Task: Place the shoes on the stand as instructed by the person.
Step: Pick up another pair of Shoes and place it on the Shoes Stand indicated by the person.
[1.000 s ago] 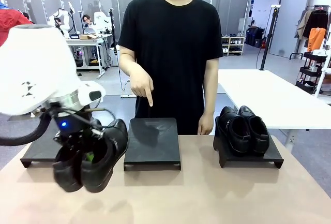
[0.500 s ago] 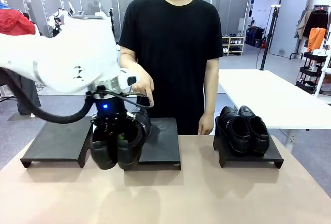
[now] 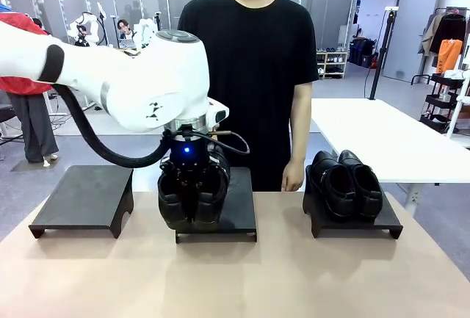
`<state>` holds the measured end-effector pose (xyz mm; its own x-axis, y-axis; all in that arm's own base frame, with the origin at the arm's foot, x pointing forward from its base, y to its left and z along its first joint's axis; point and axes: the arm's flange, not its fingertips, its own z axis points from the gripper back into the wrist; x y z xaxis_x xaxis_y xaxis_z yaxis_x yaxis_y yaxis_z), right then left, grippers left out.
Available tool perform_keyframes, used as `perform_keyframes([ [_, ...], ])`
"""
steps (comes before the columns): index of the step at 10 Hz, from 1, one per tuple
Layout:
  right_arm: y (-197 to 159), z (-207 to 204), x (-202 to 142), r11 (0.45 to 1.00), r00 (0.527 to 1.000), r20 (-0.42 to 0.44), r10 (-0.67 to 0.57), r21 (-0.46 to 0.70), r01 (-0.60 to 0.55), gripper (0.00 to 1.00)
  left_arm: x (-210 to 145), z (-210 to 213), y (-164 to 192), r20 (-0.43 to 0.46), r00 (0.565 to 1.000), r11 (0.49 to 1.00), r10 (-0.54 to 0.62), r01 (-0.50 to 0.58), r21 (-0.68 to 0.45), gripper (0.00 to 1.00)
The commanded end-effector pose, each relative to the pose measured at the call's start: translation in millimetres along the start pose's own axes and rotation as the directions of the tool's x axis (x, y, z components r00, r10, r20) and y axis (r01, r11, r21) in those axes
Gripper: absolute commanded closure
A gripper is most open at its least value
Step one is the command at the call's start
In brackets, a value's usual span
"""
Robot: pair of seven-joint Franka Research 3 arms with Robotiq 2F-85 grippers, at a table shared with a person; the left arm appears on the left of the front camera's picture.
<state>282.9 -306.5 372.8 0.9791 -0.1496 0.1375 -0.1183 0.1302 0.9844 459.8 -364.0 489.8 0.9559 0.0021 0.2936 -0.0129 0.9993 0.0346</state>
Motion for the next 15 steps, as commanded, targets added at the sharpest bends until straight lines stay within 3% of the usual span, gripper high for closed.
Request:
perform_keyframes([
  [1,3,-2,-3,1.0,1.0,-0.005,-0.007,-0.017,0.007,0.0,23,-3,-17,0.055,0.998,1.0,0.019,-0.019,0.009,0.9],
  [8,3,-2,-3,1.0,1.0,-0.005,-0.007,-0.017,0.007,0.0,61,-54,-54,0.16,0.987,1.0,-0.027,0.026,0.005,0.9],
  [15,3,-2,-3,1.0,1.0,-0.005,-0.007,-0.017,0.007,0.0,62,-88,-59,0.094,0.995,0.999,-0.014,0.009,0.052,0.9],
])
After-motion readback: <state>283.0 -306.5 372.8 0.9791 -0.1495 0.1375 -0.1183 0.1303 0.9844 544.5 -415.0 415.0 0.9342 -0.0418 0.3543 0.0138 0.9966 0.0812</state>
